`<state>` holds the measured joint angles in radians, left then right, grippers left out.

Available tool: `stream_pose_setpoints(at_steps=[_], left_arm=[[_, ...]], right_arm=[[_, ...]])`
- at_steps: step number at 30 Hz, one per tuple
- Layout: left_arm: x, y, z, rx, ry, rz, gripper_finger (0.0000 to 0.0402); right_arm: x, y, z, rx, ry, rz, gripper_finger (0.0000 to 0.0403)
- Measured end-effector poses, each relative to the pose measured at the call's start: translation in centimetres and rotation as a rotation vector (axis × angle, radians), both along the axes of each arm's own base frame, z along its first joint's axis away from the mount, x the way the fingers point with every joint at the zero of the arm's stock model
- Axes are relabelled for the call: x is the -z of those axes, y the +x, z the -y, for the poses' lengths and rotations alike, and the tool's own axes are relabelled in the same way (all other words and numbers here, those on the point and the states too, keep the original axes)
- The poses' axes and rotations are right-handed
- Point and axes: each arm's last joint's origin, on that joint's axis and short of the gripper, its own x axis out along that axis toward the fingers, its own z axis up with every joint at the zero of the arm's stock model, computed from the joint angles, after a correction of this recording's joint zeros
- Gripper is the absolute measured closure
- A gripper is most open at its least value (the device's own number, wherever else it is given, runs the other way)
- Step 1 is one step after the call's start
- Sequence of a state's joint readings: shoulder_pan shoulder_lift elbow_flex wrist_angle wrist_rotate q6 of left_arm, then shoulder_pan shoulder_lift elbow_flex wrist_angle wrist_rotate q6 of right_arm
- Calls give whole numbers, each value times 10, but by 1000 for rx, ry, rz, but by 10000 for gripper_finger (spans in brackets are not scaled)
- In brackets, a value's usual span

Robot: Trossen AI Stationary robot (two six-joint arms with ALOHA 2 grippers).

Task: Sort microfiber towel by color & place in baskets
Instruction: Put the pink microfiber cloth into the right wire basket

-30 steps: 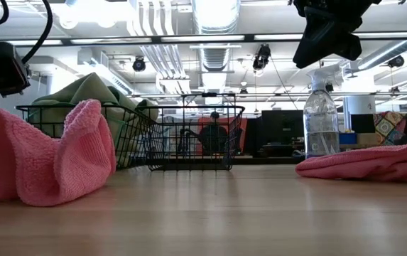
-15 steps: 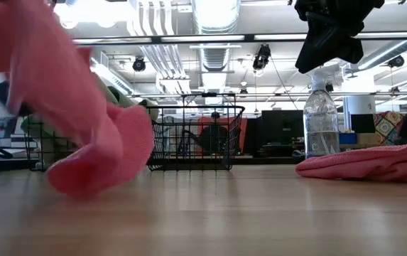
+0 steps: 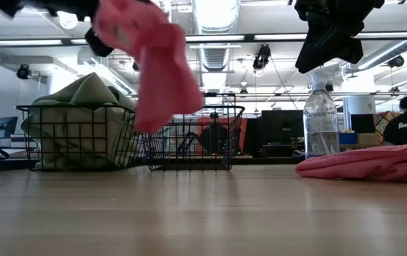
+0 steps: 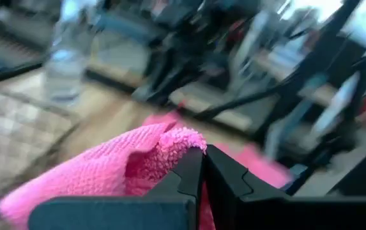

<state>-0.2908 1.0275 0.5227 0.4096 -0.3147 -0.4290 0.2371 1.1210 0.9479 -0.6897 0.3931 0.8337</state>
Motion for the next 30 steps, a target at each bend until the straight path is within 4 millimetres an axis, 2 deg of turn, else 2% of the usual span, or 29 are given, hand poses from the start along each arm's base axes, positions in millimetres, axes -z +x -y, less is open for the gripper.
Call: stream_pose_setpoints(at_steps=[5,10,13,15,19,25,30], left_arm=[[-47,20,-27,-111,106,-296,402],[-108,43,-48,-153,289,-305,401],[-128,56,-56,-82,328,-323,401],[-128,64,-61,-42,348,-385,401],[-114,78,-81,-58,420,-479,401],[-96,81,-136,-95,380,-540,401],[-87,75,-179,-72,287,-464,401]], right_arm=[[0,0,0,-1,0,-1,335],[0,0,0,-23,-19,-11,335],[0,0,0,-36,-30,-15,335],[0,0,0,-38,-31,-16,335],[0,-1,0,-38,-32,-20,335],[0,-1,0,-38,-32,-20,335],[1,-1,0,-37,-33,-21,335]])
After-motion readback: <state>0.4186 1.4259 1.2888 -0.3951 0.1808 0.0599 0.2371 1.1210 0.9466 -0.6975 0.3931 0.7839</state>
